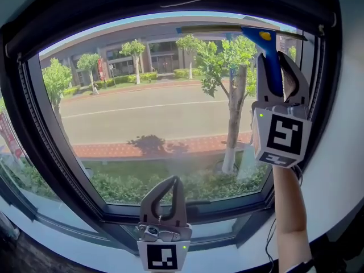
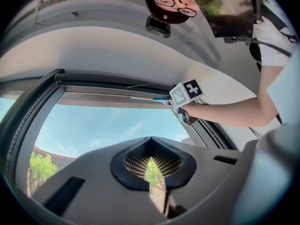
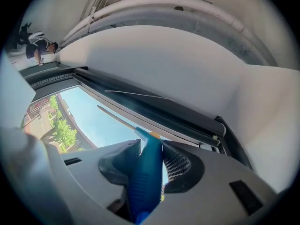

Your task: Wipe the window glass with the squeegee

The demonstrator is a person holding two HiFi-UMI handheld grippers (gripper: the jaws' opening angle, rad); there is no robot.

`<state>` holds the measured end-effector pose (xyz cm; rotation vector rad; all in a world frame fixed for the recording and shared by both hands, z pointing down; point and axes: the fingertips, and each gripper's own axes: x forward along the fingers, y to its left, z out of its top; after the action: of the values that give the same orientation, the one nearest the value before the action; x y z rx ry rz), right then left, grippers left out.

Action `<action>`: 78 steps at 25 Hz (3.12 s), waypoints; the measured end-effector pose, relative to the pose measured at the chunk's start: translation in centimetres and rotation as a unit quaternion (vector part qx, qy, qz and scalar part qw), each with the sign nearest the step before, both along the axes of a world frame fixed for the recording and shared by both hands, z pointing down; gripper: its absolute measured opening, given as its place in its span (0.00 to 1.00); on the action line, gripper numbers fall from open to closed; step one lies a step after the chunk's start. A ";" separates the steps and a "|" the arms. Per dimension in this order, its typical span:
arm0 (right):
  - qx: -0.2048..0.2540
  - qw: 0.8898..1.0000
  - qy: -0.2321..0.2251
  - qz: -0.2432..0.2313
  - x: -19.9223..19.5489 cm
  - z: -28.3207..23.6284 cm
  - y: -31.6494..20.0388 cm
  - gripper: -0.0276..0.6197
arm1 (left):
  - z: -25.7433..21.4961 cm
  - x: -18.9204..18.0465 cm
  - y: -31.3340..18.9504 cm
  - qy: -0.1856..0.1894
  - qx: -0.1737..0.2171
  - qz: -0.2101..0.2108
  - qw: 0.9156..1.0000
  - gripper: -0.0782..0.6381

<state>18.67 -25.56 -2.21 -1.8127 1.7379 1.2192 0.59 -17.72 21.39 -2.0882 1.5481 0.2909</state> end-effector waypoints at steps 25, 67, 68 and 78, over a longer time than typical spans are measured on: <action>0.008 1.000 -0.005 0.028 -0.3 0.6 -3.1 0.27 | 0.0 -1.3 -1.8 0.016 0.005 0.004 1.000 0.11; -0.025 0.999 0.003 0.043 0.1 6.0 -2.8 0.27 | 0.2 0.3 -2.0 0.008 -0.016 0.024 1.000 0.11; -0.027 0.999 0.003 0.043 0.2 6.1 -2.8 0.27 | 0.2 0.4 -2.0 0.008 -0.017 0.025 1.000 0.11; -0.043 0.998 0.001 0.044 -0.2 7.7 -2.9 0.27 | 0.1 0.1 -1.7 0.005 -0.019 0.025 0.999 0.11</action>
<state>18.46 -28.44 5.47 -1.9568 1.7544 1.1977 0.66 -19.47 21.45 -2.1608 1.5190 0.2928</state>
